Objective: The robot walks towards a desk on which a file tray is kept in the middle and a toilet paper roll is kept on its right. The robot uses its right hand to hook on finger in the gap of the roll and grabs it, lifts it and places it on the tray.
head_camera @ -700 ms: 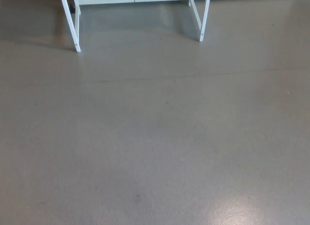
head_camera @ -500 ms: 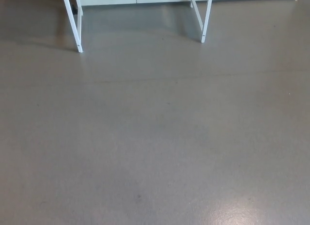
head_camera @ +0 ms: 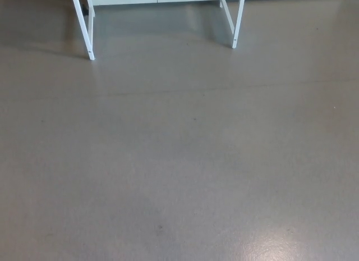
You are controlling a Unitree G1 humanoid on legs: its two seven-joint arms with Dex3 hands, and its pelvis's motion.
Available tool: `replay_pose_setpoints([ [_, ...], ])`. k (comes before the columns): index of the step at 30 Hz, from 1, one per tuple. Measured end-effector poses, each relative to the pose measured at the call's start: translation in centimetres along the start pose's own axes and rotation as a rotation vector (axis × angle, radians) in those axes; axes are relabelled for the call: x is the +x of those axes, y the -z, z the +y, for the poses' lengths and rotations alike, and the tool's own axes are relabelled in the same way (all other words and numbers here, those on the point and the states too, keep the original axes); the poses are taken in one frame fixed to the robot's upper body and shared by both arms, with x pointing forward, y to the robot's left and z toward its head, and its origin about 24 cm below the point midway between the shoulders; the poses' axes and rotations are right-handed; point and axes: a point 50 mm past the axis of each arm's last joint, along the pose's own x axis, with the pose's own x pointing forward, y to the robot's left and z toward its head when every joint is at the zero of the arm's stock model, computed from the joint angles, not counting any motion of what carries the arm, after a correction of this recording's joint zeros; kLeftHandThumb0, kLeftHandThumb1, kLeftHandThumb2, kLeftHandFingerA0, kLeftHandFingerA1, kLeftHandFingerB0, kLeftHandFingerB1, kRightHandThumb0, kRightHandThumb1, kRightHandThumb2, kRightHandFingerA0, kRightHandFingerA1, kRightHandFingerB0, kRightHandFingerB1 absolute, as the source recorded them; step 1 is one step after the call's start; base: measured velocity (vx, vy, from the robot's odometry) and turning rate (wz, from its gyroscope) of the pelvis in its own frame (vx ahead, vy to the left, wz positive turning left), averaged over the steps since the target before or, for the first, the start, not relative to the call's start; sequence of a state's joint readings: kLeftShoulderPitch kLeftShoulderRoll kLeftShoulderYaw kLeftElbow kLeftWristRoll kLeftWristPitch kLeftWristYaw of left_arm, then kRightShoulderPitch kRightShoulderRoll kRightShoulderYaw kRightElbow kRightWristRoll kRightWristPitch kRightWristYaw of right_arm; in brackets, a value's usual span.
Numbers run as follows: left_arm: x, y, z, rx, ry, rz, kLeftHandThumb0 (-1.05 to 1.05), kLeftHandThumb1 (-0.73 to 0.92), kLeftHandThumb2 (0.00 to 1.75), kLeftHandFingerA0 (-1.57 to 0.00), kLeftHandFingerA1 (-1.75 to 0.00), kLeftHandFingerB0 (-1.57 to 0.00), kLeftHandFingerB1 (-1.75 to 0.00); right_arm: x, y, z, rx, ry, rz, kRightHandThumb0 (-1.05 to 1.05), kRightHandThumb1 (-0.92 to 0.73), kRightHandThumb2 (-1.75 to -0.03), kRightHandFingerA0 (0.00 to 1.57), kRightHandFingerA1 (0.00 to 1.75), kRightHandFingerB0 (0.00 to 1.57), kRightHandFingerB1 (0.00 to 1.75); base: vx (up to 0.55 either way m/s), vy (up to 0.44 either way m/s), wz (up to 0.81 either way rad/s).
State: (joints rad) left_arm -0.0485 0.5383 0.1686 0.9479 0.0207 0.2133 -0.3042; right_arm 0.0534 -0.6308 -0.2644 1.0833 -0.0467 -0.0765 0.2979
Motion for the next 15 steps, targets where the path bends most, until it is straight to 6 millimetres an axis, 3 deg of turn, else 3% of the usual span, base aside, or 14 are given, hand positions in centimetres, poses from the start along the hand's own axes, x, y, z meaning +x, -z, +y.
replay_pose_setpoints([
  [4, -0.11, -0.52, 0.04, 0.006, 0.006, -0.020, -0.95, 0.91, 0.72, -0.20, -0.89, -0.19, -0.78, -0.07, 0.25, -0.10, 0.026, 0.006, 0.000, -0.71, -0.80, -0.66, 0.24, 0.39, 0.10, 0.24, 0.00, 0.000, 0.00],
  [5, -0.16, -0.63, 0.08, 0.007, 0.007, -0.023, -0.89, 0.71, 1.20, -0.33, -0.81, -0.29, -0.74, -0.09, 0.33, -0.14, 0.033, 0.008, 0.000, -0.74, -0.64, -0.97, 0.19, 0.50, 0.06, 0.31, 0.00, 0.000, 0.00],
  [7, -0.18, -0.70, 0.08, 0.010, 0.010, -0.026, -0.90, 0.70, 1.19, -0.32, -0.80, -0.29, -0.74, -0.11, 0.46, -0.13, 0.035, 0.009, 0.001, -0.74, -0.63, -0.97, 0.19, 0.50, 0.06, 0.31, 0.00, 0.000, 0.00],
  [8, -0.18, -0.69, 0.08, 0.009, 0.010, -0.025, -0.91, 0.92, 0.70, -0.21, -0.89, -0.20, -0.78, -0.12, 0.55, -0.13, 0.037, 0.009, 0.003, -0.70, -0.79, -0.66, 0.24, 0.40, 0.10, 0.23, 0.00, 0.000, 0.00],
  [12, -0.18, -0.61, 0.15, 0.002, 0.008, -0.023, -0.97, 0.89, 0.74, -0.23, -0.90, -0.21, -0.79, -0.16, 0.94, -0.09, 0.044, 0.008, 0.011, -0.69, -0.79, -0.65, 0.24, 0.42, 0.10, 0.25, 0.00, 0.000, 0.00],
  [13, -0.18, -0.60, 0.15, 0.003, 0.009, -0.023, -0.92, 0.69, 1.20, -0.32, -0.81, -0.29, -0.75, -0.17, 0.96, -0.08, 0.044, 0.008, 0.010, -0.70, -0.80, -0.66, 0.25, 0.41, 0.10, 0.24, 0.00, 0.000, 0.00],
  [15, -0.17, -0.52, 0.16, 0.002, 0.008, -0.019, -0.92, 0.69, 1.20, -0.32, -0.81, -0.29, -0.75, -0.17, 0.96, -0.06, 0.042, 0.007, 0.008, -0.70, -0.80, -0.66, 0.25, 0.41, 0.10, 0.24, 0.00, 0.000, 0.00],
])
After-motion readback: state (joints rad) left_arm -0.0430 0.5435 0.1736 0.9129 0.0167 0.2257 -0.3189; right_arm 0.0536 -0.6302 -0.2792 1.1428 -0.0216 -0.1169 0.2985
